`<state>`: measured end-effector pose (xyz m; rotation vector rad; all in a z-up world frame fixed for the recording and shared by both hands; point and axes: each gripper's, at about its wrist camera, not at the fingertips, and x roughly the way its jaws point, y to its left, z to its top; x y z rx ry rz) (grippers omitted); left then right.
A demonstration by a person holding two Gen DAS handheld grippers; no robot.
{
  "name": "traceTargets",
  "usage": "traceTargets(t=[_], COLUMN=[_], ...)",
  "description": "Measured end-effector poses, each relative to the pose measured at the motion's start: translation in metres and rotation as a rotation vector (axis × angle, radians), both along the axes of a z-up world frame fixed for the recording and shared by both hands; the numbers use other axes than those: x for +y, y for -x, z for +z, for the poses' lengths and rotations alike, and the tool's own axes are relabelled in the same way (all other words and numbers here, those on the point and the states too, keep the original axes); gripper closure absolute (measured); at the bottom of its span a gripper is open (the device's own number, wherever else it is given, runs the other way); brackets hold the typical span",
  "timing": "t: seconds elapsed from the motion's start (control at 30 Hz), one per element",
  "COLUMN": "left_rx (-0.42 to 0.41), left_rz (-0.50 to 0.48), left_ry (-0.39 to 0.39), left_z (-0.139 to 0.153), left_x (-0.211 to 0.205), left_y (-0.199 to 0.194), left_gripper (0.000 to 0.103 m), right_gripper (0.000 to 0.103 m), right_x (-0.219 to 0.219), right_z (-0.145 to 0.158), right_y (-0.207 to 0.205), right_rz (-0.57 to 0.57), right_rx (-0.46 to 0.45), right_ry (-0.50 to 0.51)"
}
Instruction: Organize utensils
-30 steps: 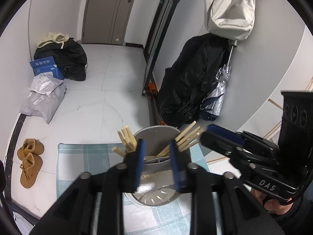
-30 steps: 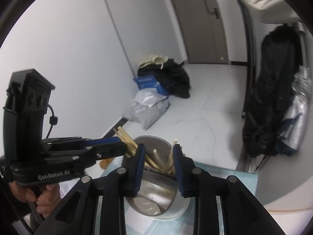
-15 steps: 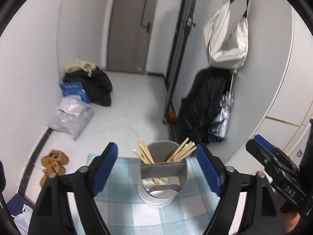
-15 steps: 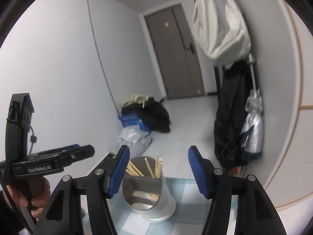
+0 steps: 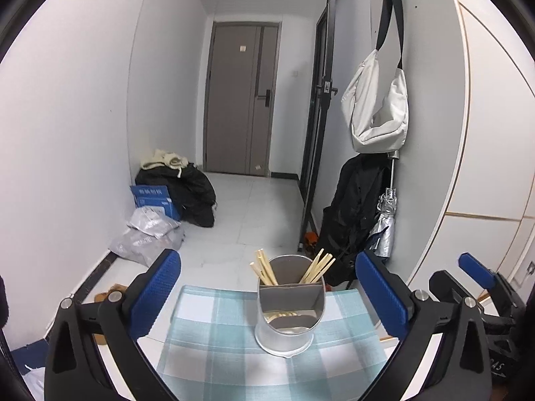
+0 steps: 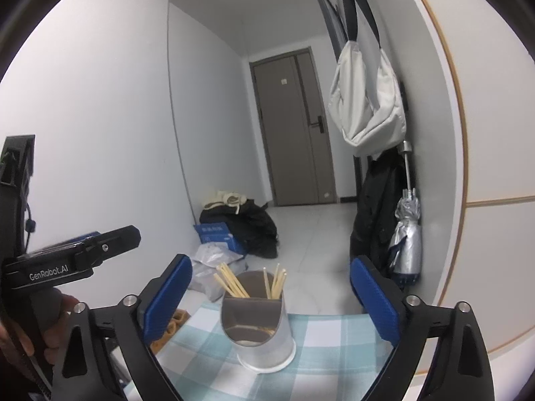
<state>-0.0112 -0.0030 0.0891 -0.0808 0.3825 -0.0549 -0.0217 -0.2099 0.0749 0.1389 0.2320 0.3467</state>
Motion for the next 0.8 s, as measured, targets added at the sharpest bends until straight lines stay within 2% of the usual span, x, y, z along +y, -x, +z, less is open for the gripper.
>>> traceTargets(t=[0.23,0.33,0.4,0.63,0.8], left_rx=[0.012,0.005,0.006,0.004,0.024], left_rz=[0.016,0.047,0.06,0.073,0.059], left_ry=[0.007,0.03,0.009,-0.037,-0.041], left_z=[-0.036,-0.053,-0.06,-0.064,-0.069], left_x=[0.005,0.011,0.011,0.011,0.01], left_y=[0.0,-0.005,-0.007,-0.012,-0.015], left_gripper=[0.001,0.001,0.001,0.001,0.001], right_gripper=[0.001,0.001,0.001,0.001,0.001], right_x=[-0.002,-0.001,-0.001,0.006,0.015], right_z=[-0.033,-0.045,-0.05,-0.068,-0.073], right_y=[0.008,0.005,0.003,0.001,-0.003], right_rz=[-0.035,-0.064,-0.07,-0.103,-0.096], right_rx=[0.041,0.047,0.053,0.049,0.053], right_ry=[-0.034,-0.019,-0.006,0.038,0.074])
